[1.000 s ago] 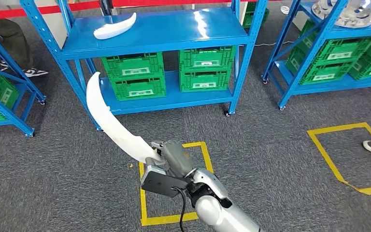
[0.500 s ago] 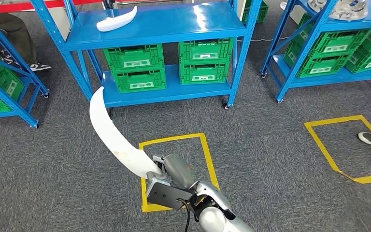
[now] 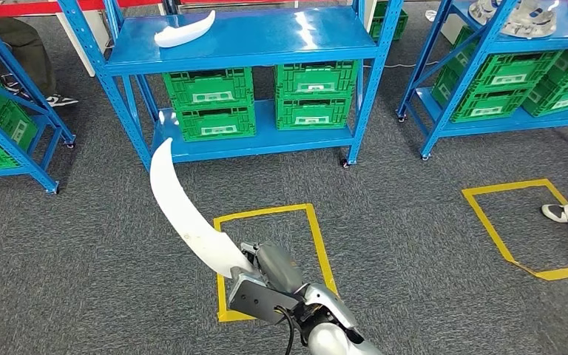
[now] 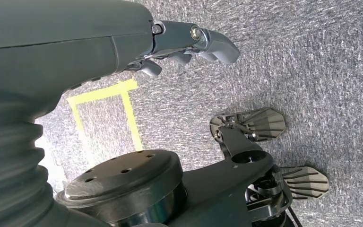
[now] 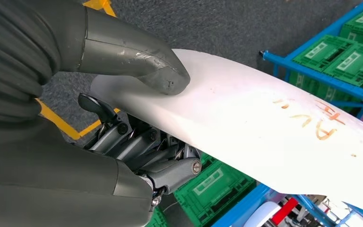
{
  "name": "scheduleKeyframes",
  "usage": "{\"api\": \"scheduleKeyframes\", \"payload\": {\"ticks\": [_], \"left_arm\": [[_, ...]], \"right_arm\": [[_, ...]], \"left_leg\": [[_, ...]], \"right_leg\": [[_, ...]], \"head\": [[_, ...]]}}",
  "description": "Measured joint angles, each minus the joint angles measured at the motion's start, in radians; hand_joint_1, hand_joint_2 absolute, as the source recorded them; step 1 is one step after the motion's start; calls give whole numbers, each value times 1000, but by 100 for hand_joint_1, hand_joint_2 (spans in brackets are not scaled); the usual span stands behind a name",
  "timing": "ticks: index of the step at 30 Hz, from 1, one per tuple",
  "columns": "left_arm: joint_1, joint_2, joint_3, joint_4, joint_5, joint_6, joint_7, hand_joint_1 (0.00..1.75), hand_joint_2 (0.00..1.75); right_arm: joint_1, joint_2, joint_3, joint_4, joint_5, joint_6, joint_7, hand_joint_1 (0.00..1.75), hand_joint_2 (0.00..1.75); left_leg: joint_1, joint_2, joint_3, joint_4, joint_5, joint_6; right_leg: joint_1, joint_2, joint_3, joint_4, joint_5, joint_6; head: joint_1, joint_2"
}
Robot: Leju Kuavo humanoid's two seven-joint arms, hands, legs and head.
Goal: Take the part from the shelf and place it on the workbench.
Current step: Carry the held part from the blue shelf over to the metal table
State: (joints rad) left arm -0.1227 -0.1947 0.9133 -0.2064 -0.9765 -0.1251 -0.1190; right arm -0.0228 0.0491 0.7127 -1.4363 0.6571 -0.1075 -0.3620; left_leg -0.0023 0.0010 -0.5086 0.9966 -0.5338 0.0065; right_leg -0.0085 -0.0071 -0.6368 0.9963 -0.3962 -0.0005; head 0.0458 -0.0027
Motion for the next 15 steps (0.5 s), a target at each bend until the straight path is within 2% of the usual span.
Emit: {"api": "scheduleKeyframes", "payload": {"ticks": [10, 15], "left_arm": [[-3, 0, 2, 0, -9, 0, 0, 0, 175], [-3, 2, 2, 0, -14, 0, -6, 0, 175]], "right_arm": [[6, 13, -46, -3, -47, 28, 1, 162, 175], [9, 20, -71, -3, -61, 22, 11, 162, 175]], "left_leg": [[0, 0, -2, 0, 0, -1], [-3, -1, -5, 1, 6, 9]], "right_leg": [[0, 0, -6, 5, -2, 5], [-5, -2, -5, 0, 7, 21]], "head": [[0, 0], [-1, 0]]}}
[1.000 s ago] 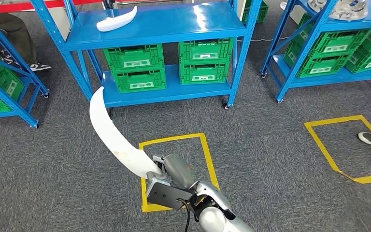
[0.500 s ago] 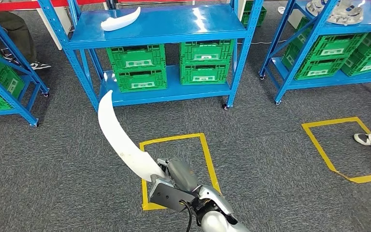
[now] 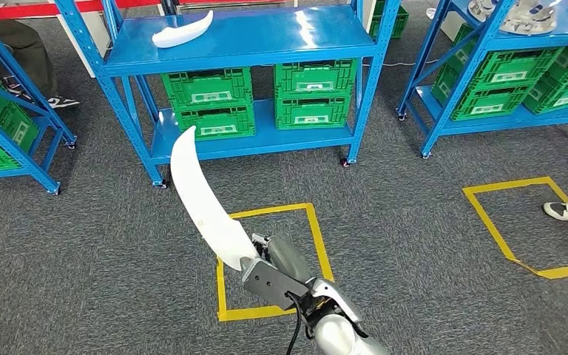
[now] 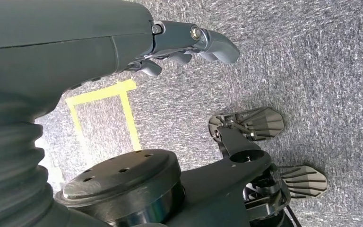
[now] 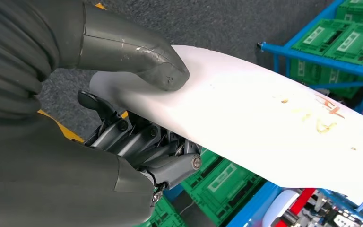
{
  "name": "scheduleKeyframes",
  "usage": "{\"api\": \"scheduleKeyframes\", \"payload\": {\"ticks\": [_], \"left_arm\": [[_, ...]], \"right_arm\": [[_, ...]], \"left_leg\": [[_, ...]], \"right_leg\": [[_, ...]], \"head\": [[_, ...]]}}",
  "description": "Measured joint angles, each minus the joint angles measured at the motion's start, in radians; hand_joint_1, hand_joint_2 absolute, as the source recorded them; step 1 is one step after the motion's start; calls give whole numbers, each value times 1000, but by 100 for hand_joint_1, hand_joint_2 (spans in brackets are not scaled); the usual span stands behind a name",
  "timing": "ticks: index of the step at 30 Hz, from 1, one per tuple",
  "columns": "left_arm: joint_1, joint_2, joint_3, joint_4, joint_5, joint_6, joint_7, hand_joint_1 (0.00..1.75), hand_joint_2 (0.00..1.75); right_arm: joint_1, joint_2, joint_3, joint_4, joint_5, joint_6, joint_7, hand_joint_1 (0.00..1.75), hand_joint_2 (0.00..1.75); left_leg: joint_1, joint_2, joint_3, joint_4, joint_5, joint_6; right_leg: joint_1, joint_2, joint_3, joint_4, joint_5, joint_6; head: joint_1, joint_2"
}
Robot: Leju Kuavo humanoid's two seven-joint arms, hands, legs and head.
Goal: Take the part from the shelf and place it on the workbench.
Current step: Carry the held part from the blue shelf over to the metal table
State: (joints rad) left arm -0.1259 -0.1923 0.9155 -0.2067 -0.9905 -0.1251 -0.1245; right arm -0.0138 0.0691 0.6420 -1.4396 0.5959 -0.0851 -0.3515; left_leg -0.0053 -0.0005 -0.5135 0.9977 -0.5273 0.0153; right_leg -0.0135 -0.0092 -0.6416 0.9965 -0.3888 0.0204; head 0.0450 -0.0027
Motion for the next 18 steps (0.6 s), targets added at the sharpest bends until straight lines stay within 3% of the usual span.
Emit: {"api": "scheduleKeyframes", "payload": {"ticks": [1, 3, 5, 7, 8, 10, 12, 13, 15, 17, 18], "left_arm": [[0, 0, 0, 0, -1, 0, -1, 0, 175], [-1, 1, 0, 0, -2, 0, -1, 0, 175], [0, 1, 0, -1, -2, 0, -1, 0, 175], [1, 1, 0, -1, -2, 0, -1, 0, 175], [2, 1, 0, -1, -2, 0, -1, 0, 175], [1, 0, 0, -1, -2, 0, -2, 0, 175], [-1, 0, 0, -2, -3, 0, -2, 0, 175], [-2, 1, 0, -3, -4, 0, -1, 0, 175], [-1, 1, 0, -3, -6, 0, -1, 0, 175], [-1, 1, 0, -3, -6, 0, 0, 0, 175], [-2, 1, 0, -3, -6, 0, 0, 0, 175]], "right_arm": [[1, 2, -6, -1, -2, -4, 4, 162, 175], [3, 6, -19, -6, -5, -9, 10, 162, 175], [11, 5, -29, -14, 3, -13, 13, 162, 175], [23, 4, -35, -25, 25, -21, 13, 162, 175], [29, 4, -37, -32, 40, -27, 12, 162, 175], [36, 3, -37, -48, 67, -41, 9, 162, 175], [41, 3, -37, -61, 86, -51, 6, 162, 175], [44, 2, -37, -67, 94, -55, 7, 162, 175], [50, 2, -37, -75, 114, -62, 12, 162, 175], [50, 4, -37, -80, 130, -68, 18, 162, 175], [49, 4, -37, -83, 135, -70, 20, 162, 175]], "left_leg": [[3, -1, 3, -7, 7, 3], [10, -4, 7, -22, 22, 9], [12, -10, 2, -22, 29, 10], [13, -20, -8, -15, 31, 7], [15, -28, -14, -9, 31, 4], [20, -46, -26, 9, 26, -6], [22, -64, -40, 27, 21, -23], [22, -71, -47, 31, 20, -31], [23, -83, -55, 29, 22, -45], [23, -64, -61, 41, 13, -54], [23, -45, -73, 70, -6, -57]], "right_leg": [[0, 0, -1, 3, -4, 3], [2, 2, -23, 57, -49, 7], [0, 5, -72, 188, -128, 10], [-3, 5, -104, 288, -170, 12], [-5, 6, -93, 283, -163, 13], [-13, 20, -20, 170, -122, 17], [-15, 47, 40, 67, -103, 13], [-13, 54, 49, 52, -107, 6], [-10, 43, 46, 55, -108, -14], [-10, 26, 46, 51, -104, -31], [-11, 17, 45, 49, -102, -39]], "head": [[0, 0], [1, 0], [2, 0], [2, 0], [2, 0], [2, 0], [4, 0], [5, 0], [6, 0], [5, 0], [2, 0]]}}
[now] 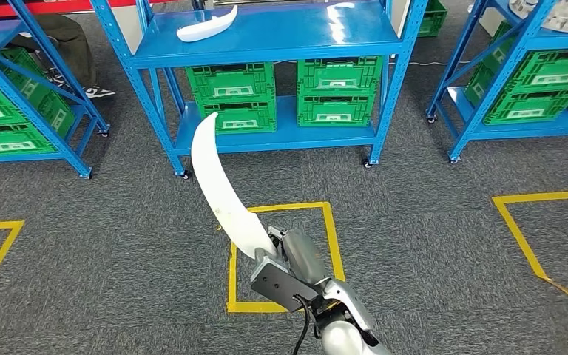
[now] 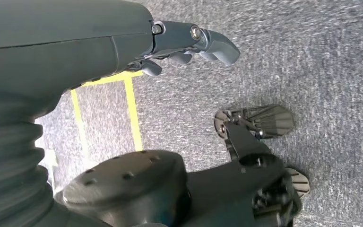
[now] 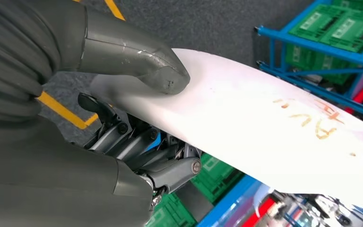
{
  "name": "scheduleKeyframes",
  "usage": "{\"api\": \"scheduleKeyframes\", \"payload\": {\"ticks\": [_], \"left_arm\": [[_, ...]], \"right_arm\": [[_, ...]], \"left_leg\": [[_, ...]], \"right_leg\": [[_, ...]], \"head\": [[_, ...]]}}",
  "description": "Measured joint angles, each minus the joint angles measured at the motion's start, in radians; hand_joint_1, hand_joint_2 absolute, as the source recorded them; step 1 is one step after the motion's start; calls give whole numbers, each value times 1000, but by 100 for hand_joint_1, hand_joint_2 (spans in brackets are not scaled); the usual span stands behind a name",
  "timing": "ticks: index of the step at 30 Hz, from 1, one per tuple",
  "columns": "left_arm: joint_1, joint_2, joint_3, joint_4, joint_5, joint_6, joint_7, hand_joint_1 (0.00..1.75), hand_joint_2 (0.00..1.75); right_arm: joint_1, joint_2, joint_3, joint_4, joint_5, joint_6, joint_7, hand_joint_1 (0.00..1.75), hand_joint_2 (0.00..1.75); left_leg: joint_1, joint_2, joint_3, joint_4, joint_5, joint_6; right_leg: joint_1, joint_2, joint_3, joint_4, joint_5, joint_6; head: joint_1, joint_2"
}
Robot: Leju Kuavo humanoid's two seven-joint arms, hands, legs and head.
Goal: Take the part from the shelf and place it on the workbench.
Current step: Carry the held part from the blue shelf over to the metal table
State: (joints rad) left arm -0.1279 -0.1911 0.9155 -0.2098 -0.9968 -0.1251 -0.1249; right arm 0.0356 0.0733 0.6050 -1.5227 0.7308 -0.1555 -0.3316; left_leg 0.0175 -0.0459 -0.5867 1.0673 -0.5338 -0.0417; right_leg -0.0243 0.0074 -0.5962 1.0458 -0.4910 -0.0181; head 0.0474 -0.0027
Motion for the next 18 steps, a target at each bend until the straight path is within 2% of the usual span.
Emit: {"api": "scheduleKeyframes", "payload": {"ticks": [1, 3, 4, 5, 6, 7, 9, 10, 11, 13, 14, 15, 17, 18], "left_arm": [[-1, 0, 0, 0, 0, 0, 0, 0, 175], [-3, 0, 0, 0, 0, 0, 3, 0, 175], [-3, 0, 0, 0, 0, 0, 5, 0, 175], [-1, 0, 0, 1, -1, 0, 6, 0, 175], [0, 0, 0, 1, -1, 0, 8, 0, 175], [0, 0, 0, 1, -2, 0, 8, 0, 175], [-4, 0, 0, 0, -2, 0, 9, 0, 175], [-6, 0, 0, 0, -3, 0, 10, 0, 175], [-9, 0, 0, 0, -3, 0, 10, 0, 175], [-11, 0, 0, 0, -2, 0, 10, 0, 175], [-12, 0, 0, 0, -2, 0, 10, 0, 175], [-14, -1, 0, -1, -2, 0, 10, 0, 175], [-23, -3, 0, -1, -2, 0, 8, 0, 175], [-27, -4, 0, 0, -2, 0, 7, 0, 175]], "right_arm": [[0, 0, 0, -2, 3, -1, 2, 162, 175], [0, 1, 0, -4, 8, -1, 5, 162, 175], [1, 1, 0, -4, 10, 0, 6, 162, 175], [0, 1, 0, -4, 11, 0, 7, 162, 175], [0, 1, 0, -4, 13, 0, 7, 162, 175], [-1, 1, 0, -4, 13, 0, 7, 162, 175], [-4, 1, 0, -4, 14, 1, 7, 162, 175], [-6, 1, 0, -4, 15, 1, 7, 162, 175], [-7, 1, 0, -4, 16, 1, 7, 162, 175], [-9, 4, 0, -4, 21, 0, 8, 162, 175], [-10, 5, 0, -5, 23, 0, 8, 162, 175], [-12, 6, 0, -5, 26, -1, 7, 162, 175], [-15, 6, 0, -5, 30, -2, 8, 162, 175], [-15, 6, 0, -4, 32, -2, 8, 162, 175]], "left_leg": [[-1, 20, -22, 51, -31, -2], [-1, 36, -80, 181, -97, -5], [-1, 37, -99, 226, -113, -5], [-2, 39, -98, 231, -106, -3], [-2, 43, -78, 199, -83, 0], [-4, 54, -42, 135, -51, 6], [-14, 100, 28, 1, -5, 19], [-19, 115, 44, -35, 5, 24], [-23, 121, 46, -48, 7, 28], [-22, 97, 43, -54, 18, 36], [-19, 85, 44, -59, 25, 41], [-15, 72, 44, -63, 33, 47], [-13, 48, 38, -65, 43, 55], [-13, 35, 33, -63, 46, 57]], "right_leg": [[1, -11, -1, -1, 1, -5], [5, -34, -4, -1, 2, -11], [8, -46, -6, -1, 2, -12], [10, -57, -7, -1, 3, -13], [12, -68, -7, -1, 3, -13], [14, -79, -7, -1, 3, -13], [17, -99, -4, 0, 4, -9], [17, -109, -3, -1, 6, -5], [17, -119, -1, -2, 7, 0], [16, -135, 2, -5, 9, 13], [15, -122, 1, 1, 2, 20], [13, -97, -8, 25, -16, 26], [10, -34, -52, 131, -80, 33], [10, -19, -82, 198, -110, 35]], "head": [[-2, 0], [-4, 0], [-4, 0], [-4, 0], [-4, 0], [-4, 0], [-4, 0], [-4, 0], [-4, 0], [-4, 0], [-4, 0], [-3, 0], [0, 0], [1, 0]]}}
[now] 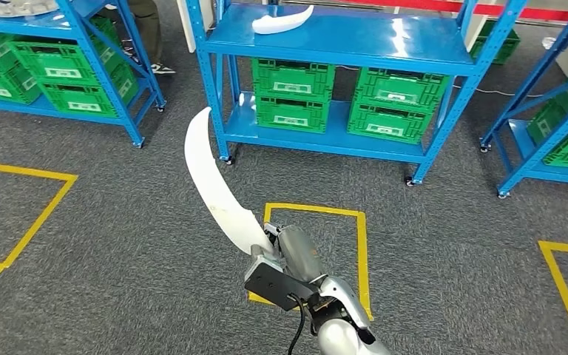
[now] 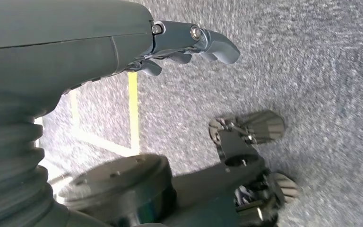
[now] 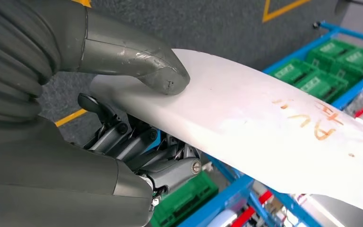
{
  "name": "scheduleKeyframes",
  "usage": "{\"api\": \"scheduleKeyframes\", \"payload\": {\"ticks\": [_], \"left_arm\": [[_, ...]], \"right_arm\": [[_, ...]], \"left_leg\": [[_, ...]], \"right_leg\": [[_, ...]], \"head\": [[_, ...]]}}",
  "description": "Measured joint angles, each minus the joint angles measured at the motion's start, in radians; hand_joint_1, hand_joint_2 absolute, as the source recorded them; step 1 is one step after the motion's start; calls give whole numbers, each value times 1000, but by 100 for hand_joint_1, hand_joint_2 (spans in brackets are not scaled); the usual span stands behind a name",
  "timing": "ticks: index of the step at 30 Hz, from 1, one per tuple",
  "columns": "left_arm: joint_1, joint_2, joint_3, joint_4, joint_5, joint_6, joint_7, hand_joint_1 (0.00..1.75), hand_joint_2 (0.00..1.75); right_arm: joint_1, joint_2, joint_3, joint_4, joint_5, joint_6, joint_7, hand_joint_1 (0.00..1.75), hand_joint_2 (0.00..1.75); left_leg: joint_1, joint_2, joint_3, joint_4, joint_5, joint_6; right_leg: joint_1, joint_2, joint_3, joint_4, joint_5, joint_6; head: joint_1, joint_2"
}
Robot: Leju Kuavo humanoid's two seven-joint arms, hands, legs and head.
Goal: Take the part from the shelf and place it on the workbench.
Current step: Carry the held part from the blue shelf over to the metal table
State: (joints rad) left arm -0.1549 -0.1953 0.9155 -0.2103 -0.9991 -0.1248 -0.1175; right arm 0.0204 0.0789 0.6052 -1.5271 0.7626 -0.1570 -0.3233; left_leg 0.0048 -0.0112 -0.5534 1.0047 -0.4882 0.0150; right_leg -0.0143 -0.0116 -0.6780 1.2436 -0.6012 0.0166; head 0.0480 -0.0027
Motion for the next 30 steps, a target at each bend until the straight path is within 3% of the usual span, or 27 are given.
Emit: {"api": "scheduleKeyframes", "payload": {"ticks": [1, 2, 3, 4, 6, 8, 10, 11, 13, 14, 16, 17, 18, 19, 22, 23, 25, 26, 28, 30], "left_arm": [[-3, -1, 0, 0, 0, 0, -1, 0, 175], [-4, -1, 0, 0, -1, 0, -1, 0, 175], [-6, -1, 0, 0, -2, 0, -2, 0, 175], [-8, -1, 0, 0, -4, 0, -1, 0, 175], [-15, -1, -2, 0, -10, 0, 1, 0, 175], [-21, -1, -4, 0, -16, 0, 5, 0, 175], [-20, 1, -6, 0, -23, 0, 13, 0, 175], [-19, 3, -7, 0, -26, 0, 18, 0, 175], [-17, 5, -9, 1, -29, 0, 25, 0, 175], [-18, 5, -10, 1, -30, 0, 27, 0, 175], [-16, 5, -12, 1, -30, 0, 27, 0, 175], [-14, 6, -12, 1, -29, 0, 26, 0, 175], [-11, 6, -12, 1, -29, 0, 25, 0, 175], [-10, 7, -12, 1, -30, 0, 24, 0, 175], [-11, 9, -13, 1, -33, 0, 20, 0, 175], [-11, 9, -14, 0, -34, 0, 19, 0, 175], [-8, 11, -14, 0, -36, 0, 19, 0, 175], [-5, 11, -14, 0, -37, 0, 18, 0, 175], [-3, 12, -14, 0, -39, 0, 16, 0, 175], [-2, 13, -15, 0, -41, 0, 18, 0, 175]], "right_arm": [[0, 0, 0, 0, 1, 0, 1, 162, 175], [0, -1, 0, 0, 2, 0, 1, 162, 175], [-1, -1, -1, 0, 2, -1, 1, 162, 175], [-2, -1, -1, 0, 3, -1, 2, 162, 175], [-5, 0, -3, -1, 6, -3, 5, 162, 175], [-6, 2, -5, -4, 10, -4, 8, 162, 175], [-4, 6, -7, -9, 14, -4, 11, 162, 175], [-4, 9, -9, -11, 16, -4, 12, 162, 175], [-1, 16, -14, -16, 19, -5, 11, 162, 175], [2, 17, -17, -17, 21, -5, 10, 162, 175], [10, 18, -23, -17, 23, -5, 9, 162, 175], [13, 18, -26, -17, 24, -4, 8, 162, 175], [14, 18, -28, -17, 24, -5, 7, 162, 175], [14, 18, -29, -17, 25, -5, 6, 162, 175], [15, 19, -32, -17, 25, -5, 4, 162, 175], [15, 19, -33, -17, 25, -6, 3, 162, 175], [15, 19, -34, -17, 24, -9, 3, 162, 175], [15, 19, -35, -17, 22, -11, 3, 162, 175], [15, 19, -36, -17, 17, -15, 1, 162, 175], [18, 19, -38, -17, 11, -17, 0, 162, 175]], "left_leg": [[0, -14, -4, 3, 1, 0], [0, -28, -8, 7, 2, 0], [0, -42, -10, 11, 2, -1], [0, -57, -11, 16, 1, -3], [1, -83, -17, 26, -2, -11], [2, -102, -26, 29, 0, -24], [4, -115, -35, 24, 4, -39], [4, -104, -38, 26, 2, -44], [3, -54, -66, 82, -35, -53], [2, -24, -93, 139, -67, -57], [6, -1, -150, 259, -121, -65], [7, 3, -161, 286, -124, -68], [9, 6, -153, 275, -108, -69], [10, 13, -126, 226, -78, -69], [7, 74, -30, 45, -10, -57], [4, 85, -20, 23, -5, -50], [1, 65, -25, 22, -1, -36], [2, 54, -26, 18, 2, -30], [7, 29, -24, 12, 9, -17], [6, 3, -28, 11, 12, -9]], "right_leg": [[0, 6, -23, 50, -16, 0], [0, 9, -30, 67, -13, 0], [0, 11, -19, 44, 9, -1], [-2, 17, 11, -14, 44, -2], [-4, 50, 75, -143, 90, -6], [-3, 70, 97, -194, 96, -12], [-1, 53, 96, -200, 102, -24], [-2, 44, 98, -205, 105, -31], [-5, 20, 102, -216, 110, -44], [-5, 7, 103, -217, 110, -48], [-3, -22, 102, -216, 108, -51], [-3, -36, 101, -215, 107, -51], [-3, -49, 101, -214, 106, -50], [-4, -61, 102, -213, 105, -48], [2, -93, 107, -208, 98, -34], [4, -101, 109, -209, 97, -28], [5, -117, 114, -213, 98, -15], [2, -109, 115, -210, 94, -8], [-2, -57, 97, -161, 57, 1], [-2, -5, 40, -38, -8, 3]], "head": [[0, 0], [0, 0], [0, 0], [0, 0], [0, 0], [-1, 0], [-1, 0], [-2, 0], [-8, 0], [-11, 0], [-12, 0], [-12, 0], [-12, 0], [-12, 0], [-11, 0], [-10, 0], [-9, 0], [-8, 0], [-6, 0], [-3, 0]]}}
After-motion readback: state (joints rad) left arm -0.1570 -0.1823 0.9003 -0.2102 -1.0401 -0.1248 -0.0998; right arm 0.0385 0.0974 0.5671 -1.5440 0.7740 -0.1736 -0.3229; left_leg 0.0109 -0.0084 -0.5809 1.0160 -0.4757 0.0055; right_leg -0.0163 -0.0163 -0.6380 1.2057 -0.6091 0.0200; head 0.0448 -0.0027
